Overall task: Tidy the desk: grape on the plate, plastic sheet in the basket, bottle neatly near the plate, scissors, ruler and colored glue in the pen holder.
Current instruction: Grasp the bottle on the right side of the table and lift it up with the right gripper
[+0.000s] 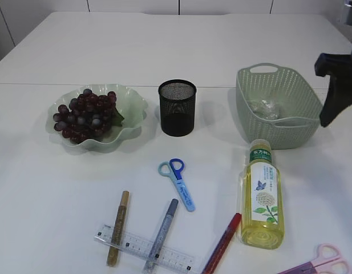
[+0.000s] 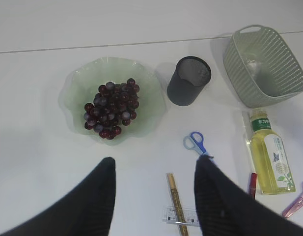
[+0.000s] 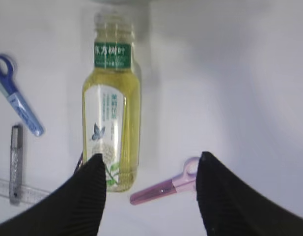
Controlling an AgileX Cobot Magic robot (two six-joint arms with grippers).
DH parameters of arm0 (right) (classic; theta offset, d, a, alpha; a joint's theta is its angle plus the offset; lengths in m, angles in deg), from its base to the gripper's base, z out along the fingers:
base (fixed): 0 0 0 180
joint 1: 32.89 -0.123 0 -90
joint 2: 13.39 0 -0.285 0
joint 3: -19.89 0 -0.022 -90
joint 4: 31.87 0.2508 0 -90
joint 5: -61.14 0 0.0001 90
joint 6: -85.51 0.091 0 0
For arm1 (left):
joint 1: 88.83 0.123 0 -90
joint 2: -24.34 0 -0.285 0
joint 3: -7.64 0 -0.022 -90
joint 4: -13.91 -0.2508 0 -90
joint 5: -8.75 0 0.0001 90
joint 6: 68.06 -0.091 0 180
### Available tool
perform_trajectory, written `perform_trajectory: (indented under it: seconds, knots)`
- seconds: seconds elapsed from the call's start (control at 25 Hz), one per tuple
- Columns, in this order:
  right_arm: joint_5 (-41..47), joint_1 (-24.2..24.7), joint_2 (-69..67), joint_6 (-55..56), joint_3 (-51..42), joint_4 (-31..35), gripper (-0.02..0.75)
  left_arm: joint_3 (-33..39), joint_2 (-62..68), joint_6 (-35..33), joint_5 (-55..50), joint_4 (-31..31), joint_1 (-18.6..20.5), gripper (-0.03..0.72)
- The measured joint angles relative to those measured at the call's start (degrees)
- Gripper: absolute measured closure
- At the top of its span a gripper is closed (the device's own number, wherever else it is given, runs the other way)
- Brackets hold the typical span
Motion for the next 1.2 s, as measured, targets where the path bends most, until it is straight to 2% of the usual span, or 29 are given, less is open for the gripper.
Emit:
perform_trajectory:
  seconds: [0.28, 0.44, 0.64, 0.88, 0.96, 1.08, 1.2]
  knots:
    - [0.0, 0.0, 9.96, 2.87, -9.4, 3.04, 0.275, 0.0, 0.0, 0.0, 0.0, 0.0, 0.0, 0.309]
    - [0.0, -1.01, 10.66, 4.22, -10.16, 5.05, 0.275, 0.0, 0.0, 0.0, 0.0, 0.0, 0.0, 0.324]
    - [-0.11, -5.93, 10.55, 4.75, -10.28, 6.07, 0.275, 0.0, 0.0, 0.0, 0.0, 0.0, 0.0, 0.314]
    - [-0.19, -6.68, 9.11, 5.04, -10.28, 6.1, 0.272, 0.0, 0.0, 0.0, 0.0, 0.0, 0.0, 0.313]
    - [-0.19, -6.68, 8.45, 5.33, -10.28, 6.1, 0.24, 0.0, 0.0, 0.0, 0.0, 0.0, 0.0, 0.313]
    - [-0.23, -6.68, 6.24, 5.42, -10.28, 6.35, 0.115, 0.0, 0.0, 0.0, 0.0, -0.31, 0.0, 0.313]
    - [-0.45, -6.92, 3.44, 5.42, -10.28, 6.47, 0.098, 0.0, 0.0, 0.0, 0.0, -1.0, 0.0, 0.313]
